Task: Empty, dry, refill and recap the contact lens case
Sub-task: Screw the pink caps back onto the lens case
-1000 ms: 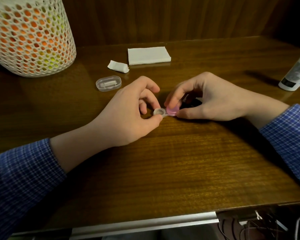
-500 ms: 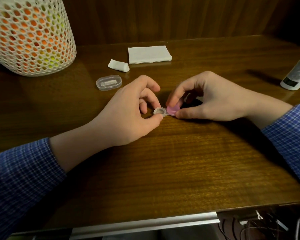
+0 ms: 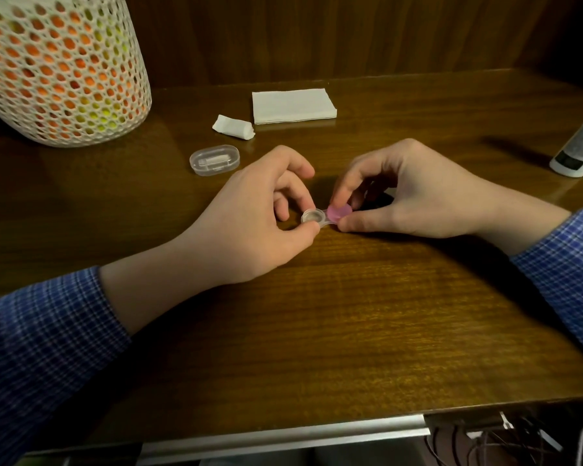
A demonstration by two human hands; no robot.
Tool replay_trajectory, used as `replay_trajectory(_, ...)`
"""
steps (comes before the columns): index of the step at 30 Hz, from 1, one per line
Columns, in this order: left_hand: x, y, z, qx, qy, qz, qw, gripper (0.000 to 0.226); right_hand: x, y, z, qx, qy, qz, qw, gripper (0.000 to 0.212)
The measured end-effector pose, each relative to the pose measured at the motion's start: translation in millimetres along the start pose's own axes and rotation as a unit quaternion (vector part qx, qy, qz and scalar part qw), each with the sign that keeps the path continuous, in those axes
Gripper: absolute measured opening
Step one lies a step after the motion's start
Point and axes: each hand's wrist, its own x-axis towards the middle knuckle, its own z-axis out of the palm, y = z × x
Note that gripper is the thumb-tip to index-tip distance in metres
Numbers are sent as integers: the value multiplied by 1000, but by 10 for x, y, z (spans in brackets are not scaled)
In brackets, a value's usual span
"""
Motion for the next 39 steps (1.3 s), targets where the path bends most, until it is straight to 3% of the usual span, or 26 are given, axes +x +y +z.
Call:
replay_trajectory(10, 3, -6, 0, -6, -3, -5, 1000, 55, -20, -5, -60, -20, -5, -30, 999, 18)
replay_trajectory(18, 7, -2, 2, 0, -1, -2, 1000, 55, -3, -5, 16, -25, 24, -19, 999, 19)
replay_trajectory(25, 3, 5, -2, -4, -2, -3, 1000, 55, -24, 8, -34, -8, -7, -26, 1000, 19)
replay_trajectory(39, 4, -4, -6, -7, -2, 2, 1000, 55, -16, -15, -9, -17, 6, -8, 1000, 16)
